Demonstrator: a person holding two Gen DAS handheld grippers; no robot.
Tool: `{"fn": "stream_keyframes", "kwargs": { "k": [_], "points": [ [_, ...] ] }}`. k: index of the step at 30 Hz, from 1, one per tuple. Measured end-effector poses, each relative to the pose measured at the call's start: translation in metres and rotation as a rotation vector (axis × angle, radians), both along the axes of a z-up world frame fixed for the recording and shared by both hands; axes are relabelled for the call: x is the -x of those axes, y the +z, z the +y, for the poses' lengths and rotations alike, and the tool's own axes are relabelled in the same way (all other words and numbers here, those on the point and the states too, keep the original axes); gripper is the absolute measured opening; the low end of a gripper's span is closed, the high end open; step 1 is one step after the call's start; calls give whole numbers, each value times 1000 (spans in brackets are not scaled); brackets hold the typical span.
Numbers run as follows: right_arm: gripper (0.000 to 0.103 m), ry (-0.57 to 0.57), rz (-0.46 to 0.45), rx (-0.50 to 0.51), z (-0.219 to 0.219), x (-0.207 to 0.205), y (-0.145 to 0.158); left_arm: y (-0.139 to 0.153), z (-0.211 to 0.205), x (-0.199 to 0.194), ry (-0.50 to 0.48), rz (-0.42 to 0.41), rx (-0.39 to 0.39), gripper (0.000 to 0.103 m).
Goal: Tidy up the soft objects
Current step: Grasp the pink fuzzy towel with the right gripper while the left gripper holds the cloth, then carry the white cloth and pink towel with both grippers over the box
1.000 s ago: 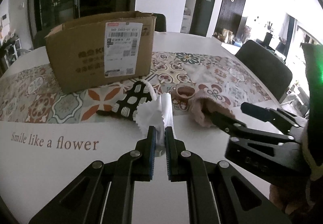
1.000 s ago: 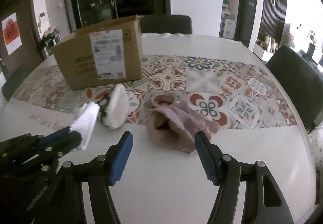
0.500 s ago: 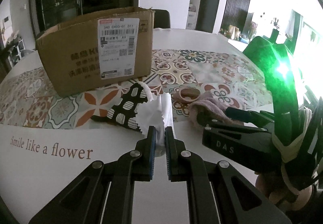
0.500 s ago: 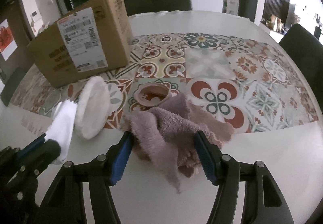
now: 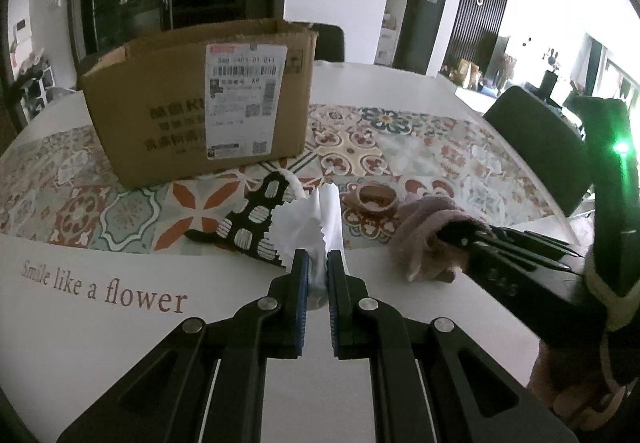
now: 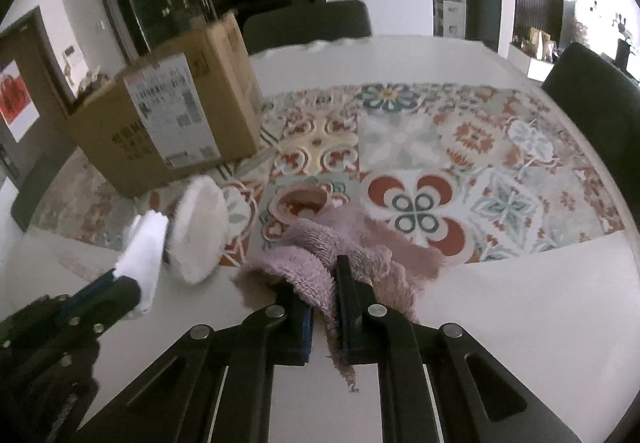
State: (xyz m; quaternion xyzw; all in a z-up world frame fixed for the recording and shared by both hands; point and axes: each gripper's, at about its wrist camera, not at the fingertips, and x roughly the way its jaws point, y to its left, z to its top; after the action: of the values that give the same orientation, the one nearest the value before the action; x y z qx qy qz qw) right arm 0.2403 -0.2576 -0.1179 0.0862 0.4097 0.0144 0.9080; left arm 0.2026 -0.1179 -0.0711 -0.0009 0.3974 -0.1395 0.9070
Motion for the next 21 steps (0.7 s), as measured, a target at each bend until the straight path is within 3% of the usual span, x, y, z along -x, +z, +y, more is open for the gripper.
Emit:
{"fn": "stream_keyframes", "kwargs": {
  "k": [21],
  "points": [
    [11, 7, -229, -39, 30, 57, 107, 80, 37, 38, -28, -156, 49, 11]
  ]
}}
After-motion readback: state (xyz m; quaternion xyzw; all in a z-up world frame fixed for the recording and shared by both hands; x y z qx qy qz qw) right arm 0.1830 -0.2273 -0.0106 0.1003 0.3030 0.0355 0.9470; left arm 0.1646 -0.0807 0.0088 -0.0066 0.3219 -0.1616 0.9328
